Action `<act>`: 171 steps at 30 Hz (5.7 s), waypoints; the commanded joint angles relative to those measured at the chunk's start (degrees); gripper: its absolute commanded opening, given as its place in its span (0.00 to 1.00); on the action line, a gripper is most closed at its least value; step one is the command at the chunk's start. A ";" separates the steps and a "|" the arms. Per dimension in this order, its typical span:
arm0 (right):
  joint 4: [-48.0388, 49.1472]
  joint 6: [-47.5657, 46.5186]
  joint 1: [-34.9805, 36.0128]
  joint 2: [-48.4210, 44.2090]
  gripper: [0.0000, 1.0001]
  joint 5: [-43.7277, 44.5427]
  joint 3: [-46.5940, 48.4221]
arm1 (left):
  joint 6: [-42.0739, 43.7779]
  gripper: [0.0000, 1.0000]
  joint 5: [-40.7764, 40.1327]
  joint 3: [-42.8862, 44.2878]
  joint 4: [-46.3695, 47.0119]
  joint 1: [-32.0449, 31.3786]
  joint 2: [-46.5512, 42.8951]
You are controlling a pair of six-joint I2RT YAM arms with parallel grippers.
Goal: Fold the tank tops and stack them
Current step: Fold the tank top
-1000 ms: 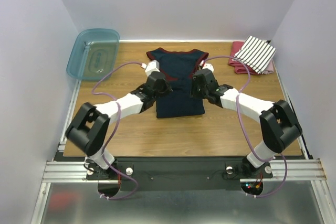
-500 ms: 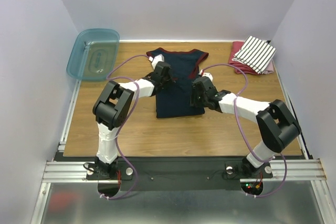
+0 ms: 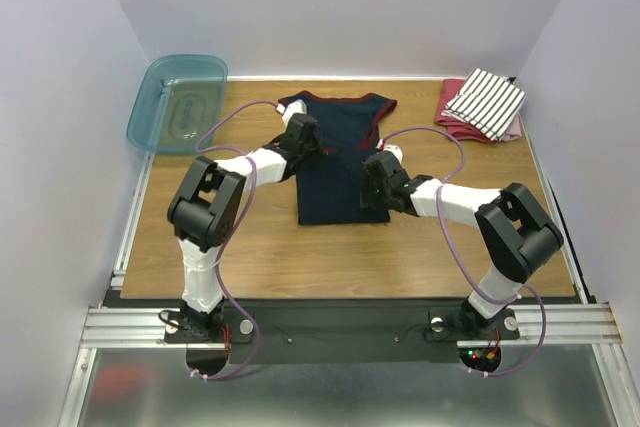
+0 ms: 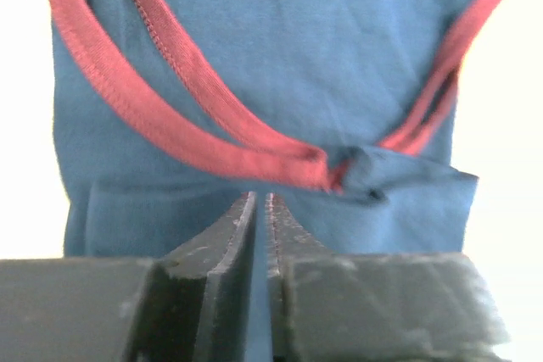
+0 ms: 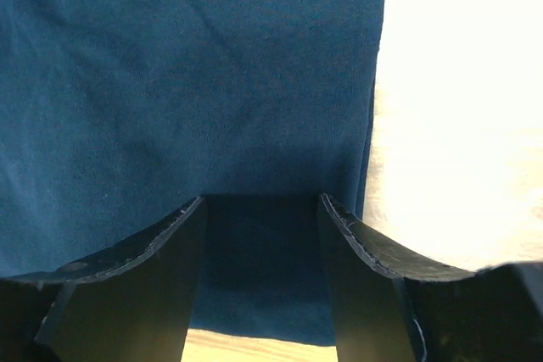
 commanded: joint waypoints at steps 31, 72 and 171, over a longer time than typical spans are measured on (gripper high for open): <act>-3.49 3.38 3.65 -1.05 0.65 0.85 3.79 | -21.51 0.00 -3.31 -37.53 12.65 -20.18 -18.83; -17.20 16.97 29.10 -24.26 0.56 15.54 -0.21 | -6.31 0.08 -3.41 -21.47 -2.39 12.85 -26.86; -10.51 -2.59 7.07 39.91 0.56 -5.84 67.06 | -4.55 0.04 3.81 -12.05 -5.99 21.12 -24.81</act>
